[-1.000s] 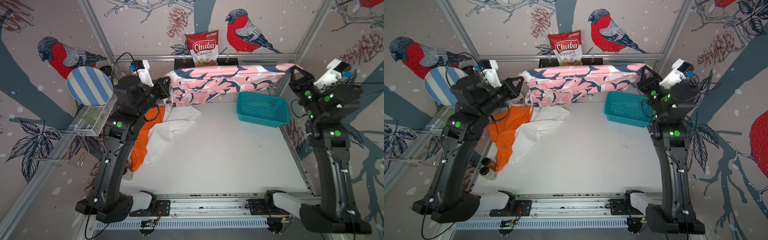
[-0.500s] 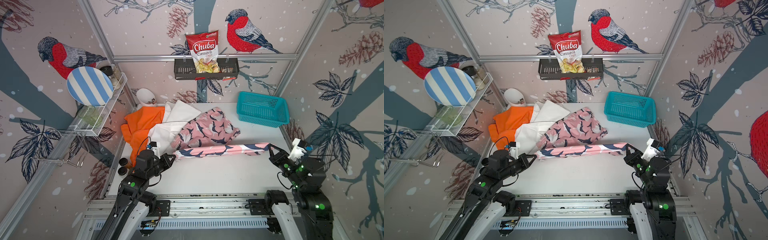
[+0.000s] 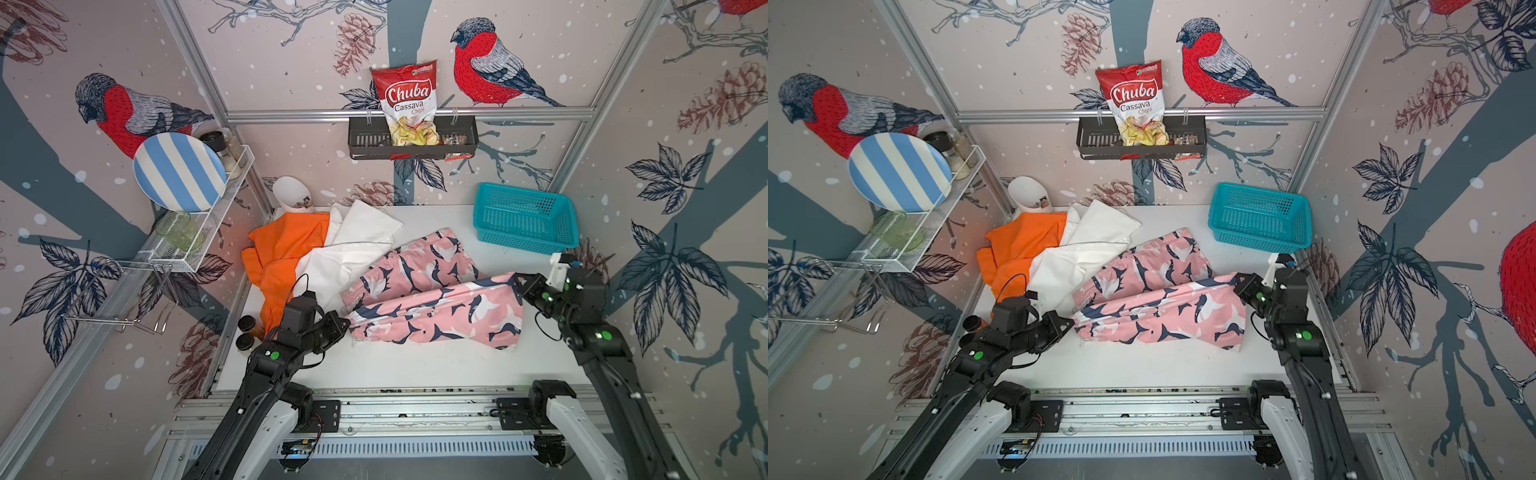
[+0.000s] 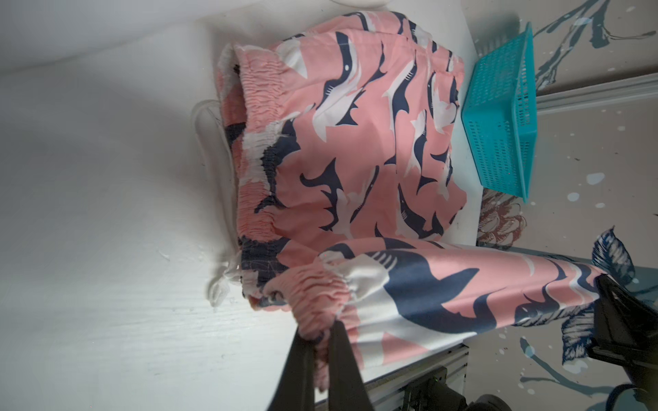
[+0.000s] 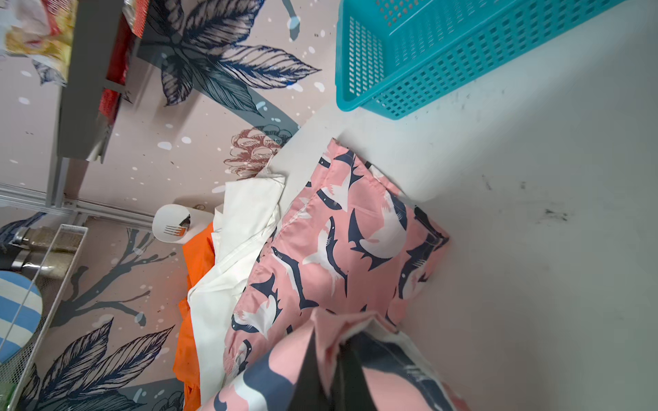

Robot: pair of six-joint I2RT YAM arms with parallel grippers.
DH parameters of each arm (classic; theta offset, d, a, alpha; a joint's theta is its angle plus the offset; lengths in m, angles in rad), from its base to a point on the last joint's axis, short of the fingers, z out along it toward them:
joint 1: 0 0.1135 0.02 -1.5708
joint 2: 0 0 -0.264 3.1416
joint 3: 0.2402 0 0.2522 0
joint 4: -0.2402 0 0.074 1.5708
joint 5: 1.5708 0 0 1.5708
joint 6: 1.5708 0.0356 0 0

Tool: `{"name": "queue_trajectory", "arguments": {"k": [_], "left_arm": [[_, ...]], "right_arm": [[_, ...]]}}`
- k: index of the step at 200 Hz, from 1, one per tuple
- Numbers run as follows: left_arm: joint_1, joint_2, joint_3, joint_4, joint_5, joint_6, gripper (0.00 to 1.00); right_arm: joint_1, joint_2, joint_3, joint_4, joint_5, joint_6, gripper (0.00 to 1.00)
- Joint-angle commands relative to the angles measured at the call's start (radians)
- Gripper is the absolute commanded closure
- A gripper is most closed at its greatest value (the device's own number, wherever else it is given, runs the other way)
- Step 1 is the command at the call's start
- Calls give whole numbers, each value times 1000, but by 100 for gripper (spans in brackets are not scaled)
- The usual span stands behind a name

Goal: Roll up the shorts
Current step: Fold the shorts at the center of the board.

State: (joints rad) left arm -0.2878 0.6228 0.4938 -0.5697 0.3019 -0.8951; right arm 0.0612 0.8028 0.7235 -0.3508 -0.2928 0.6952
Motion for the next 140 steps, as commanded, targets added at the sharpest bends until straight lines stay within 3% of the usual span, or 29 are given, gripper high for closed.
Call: {"name": "queue_trajectory", "arguments": {"k": [1, 36, 67, 106, 121, 132, 140], "left_arm": [[12, 36, -14, -10, -181, -54, 100], [11, 196, 32, 94, -267, -53, 100], [17, 387, 145, 157, -342, 21, 100], [32, 680, 281, 137, -391, 114, 100], [32, 714, 281, 144, -375, 115, 100], [32, 712, 274, 145, -373, 109, 99], [32, 708, 267, 141, -377, 108, 90]], "right_arm": [[47, 163, 76, 297, 158, -48, 100], [92, 514, 300, 342, 165, -65, 100], [101, 766, 479, 364, 201, -64, 100], [105, 1039, 647, 391, 212, -61, 74], [110, 1098, 695, 381, 207, -66, 71], [116, 1114, 717, 369, 208, -73, 58], [122, 1117, 729, 353, 215, -80, 48]]}}
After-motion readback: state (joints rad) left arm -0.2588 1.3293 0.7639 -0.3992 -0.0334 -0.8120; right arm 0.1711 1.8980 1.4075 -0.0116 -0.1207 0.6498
